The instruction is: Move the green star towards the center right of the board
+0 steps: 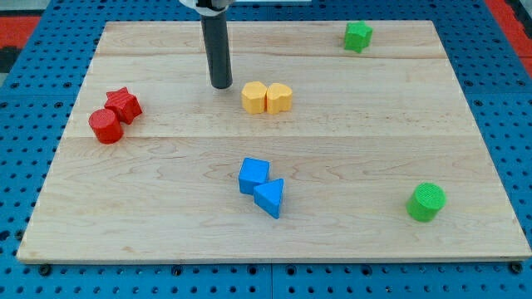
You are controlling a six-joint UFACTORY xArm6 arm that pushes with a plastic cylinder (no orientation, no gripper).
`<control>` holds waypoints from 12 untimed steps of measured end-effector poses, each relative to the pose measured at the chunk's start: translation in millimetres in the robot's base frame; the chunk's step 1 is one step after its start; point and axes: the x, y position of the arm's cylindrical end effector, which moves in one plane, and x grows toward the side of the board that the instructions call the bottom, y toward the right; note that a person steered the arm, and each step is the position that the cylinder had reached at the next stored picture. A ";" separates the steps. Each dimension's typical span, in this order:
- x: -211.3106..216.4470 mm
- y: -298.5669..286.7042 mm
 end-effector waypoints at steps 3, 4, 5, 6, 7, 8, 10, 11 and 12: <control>-82.1 16.1; -115.7 55.8; -131.4 84.5; -138.1 118.2; -138.4 150.6; -138.9 168.0; -139.0 178.3; -139.1 185.1; -139.2 191.9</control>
